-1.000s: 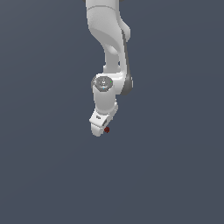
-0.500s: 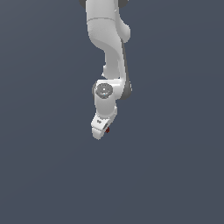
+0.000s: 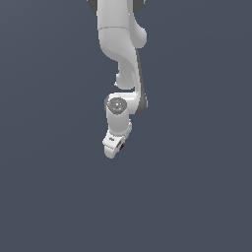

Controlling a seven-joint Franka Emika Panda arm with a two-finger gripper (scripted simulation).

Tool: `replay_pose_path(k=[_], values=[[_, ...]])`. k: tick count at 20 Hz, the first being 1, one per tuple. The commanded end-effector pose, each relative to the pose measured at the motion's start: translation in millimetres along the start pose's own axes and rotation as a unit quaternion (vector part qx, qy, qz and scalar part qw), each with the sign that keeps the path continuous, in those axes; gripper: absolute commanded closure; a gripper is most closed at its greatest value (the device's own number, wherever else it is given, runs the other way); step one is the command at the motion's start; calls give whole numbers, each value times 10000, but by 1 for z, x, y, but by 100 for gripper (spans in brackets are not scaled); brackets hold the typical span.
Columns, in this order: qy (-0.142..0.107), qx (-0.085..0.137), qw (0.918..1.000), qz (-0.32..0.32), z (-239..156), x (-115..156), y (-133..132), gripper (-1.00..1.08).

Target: Pick up the object and move it to a goal position.

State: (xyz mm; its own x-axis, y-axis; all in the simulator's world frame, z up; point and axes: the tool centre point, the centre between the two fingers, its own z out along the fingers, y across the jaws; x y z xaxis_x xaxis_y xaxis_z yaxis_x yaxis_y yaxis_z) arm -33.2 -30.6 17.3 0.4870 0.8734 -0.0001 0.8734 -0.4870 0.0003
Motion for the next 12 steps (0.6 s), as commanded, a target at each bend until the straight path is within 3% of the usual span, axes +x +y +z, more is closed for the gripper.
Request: replay_pose_path(k=[1, 12], values=[[0, 1, 10000, -1, 0, 0, 0, 108], [1, -3, 10000, 1, -8, -5, 4, 108]])
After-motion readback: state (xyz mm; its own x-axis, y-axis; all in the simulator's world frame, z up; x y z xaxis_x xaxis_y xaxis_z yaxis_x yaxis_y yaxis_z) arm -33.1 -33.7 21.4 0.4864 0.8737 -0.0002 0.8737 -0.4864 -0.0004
